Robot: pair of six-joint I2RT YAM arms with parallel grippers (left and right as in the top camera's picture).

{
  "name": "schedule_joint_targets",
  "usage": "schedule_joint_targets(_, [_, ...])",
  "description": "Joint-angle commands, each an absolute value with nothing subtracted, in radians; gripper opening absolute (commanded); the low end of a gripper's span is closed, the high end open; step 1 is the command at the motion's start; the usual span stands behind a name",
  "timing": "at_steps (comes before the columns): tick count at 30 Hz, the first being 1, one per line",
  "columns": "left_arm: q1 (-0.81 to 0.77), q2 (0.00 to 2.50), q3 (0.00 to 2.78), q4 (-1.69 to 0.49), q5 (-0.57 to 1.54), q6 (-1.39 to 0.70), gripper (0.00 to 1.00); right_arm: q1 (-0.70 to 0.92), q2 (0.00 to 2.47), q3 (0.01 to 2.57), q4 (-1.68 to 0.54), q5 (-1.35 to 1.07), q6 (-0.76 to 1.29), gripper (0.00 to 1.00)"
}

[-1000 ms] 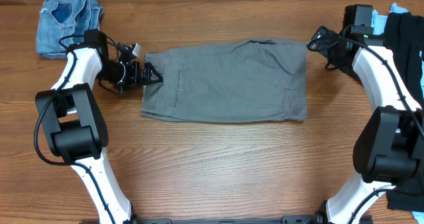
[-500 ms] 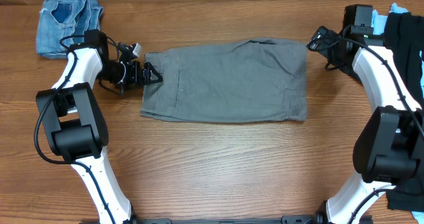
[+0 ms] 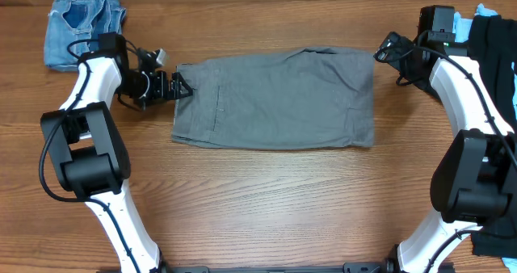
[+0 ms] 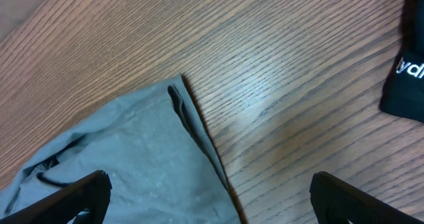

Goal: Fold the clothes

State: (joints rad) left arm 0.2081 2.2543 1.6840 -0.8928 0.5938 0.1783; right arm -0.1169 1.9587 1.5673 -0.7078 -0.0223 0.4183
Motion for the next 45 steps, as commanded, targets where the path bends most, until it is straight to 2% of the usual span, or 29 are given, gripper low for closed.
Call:
schedule_joint_targets(1, [0.216, 2.331, 1.65, -0.861, 0.427, 0.149, 1.0, -0.113, 1.932, 1.588, -0.704, -0.024, 0.42, 1.0])
schedule_joint_targets(15, [0.102, 2.421, 1.645, -0.864, 0.432, 0.13, 1.0, -0.113, 1.932, 1.588, -0.704, -0.024, 0.42, 1.0])
schedule_joint_targets(21, [0.097, 2.499, 1.645, -0.886, 0.505, 0.131, 0.9, -0.113, 1.932, 1.588, -0.704, -0.024, 0.42, 1.0])
schedule_joint_targets(24, [0.097, 2.51, 1.645, -0.894, 0.517, 0.131, 0.81, -0.113, 1.932, 1.588, -0.704, -0.024, 0.42, 1.0])
schedule_joint_targets(25, [0.097, 2.51, 1.645, -0.899, 0.522, 0.131, 0.68, -0.113, 1.932, 1.588, -0.704, -0.024, 0.42, 1.0])
schedule_joint_targets(29, [0.097, 2.51, 1.645, -0.92, 0.524, 0.135, 0.5, -0.113, 1.932, 1.588, -0.704, -0.024, 0.42, 1.0])
schedule_joint_targets(33, [0.097, 2.51, 1.647, -0.939, 0.522, 0.134, 0.18, -0.113, 1.932, 1.588, -0.704, -0.024, 0.42, 1.0])
schedule_joint_targets(35, [0.105, 2.508, 1.654, -0.958, 0.52, 0.134, 0.07, -0.113, 1.932, 1.588, -0.704, -0.024, 0.42, 1.0])
schedule_joint_targets(36, [0.112, 2.508, 1.661, -0.972, 0.519, 0.134, 0.04, -0.113, 1.932, 1.588, -0.704, -0.024, 0.42, 1.0])
schedule_joint_targets(45, [0.194, 2.507, 1.837, -1.172, 0.366, 0.134, 0.04, -0.113, 1.932, 1.588, -0.704, -0.024, 0.42, 1.0])
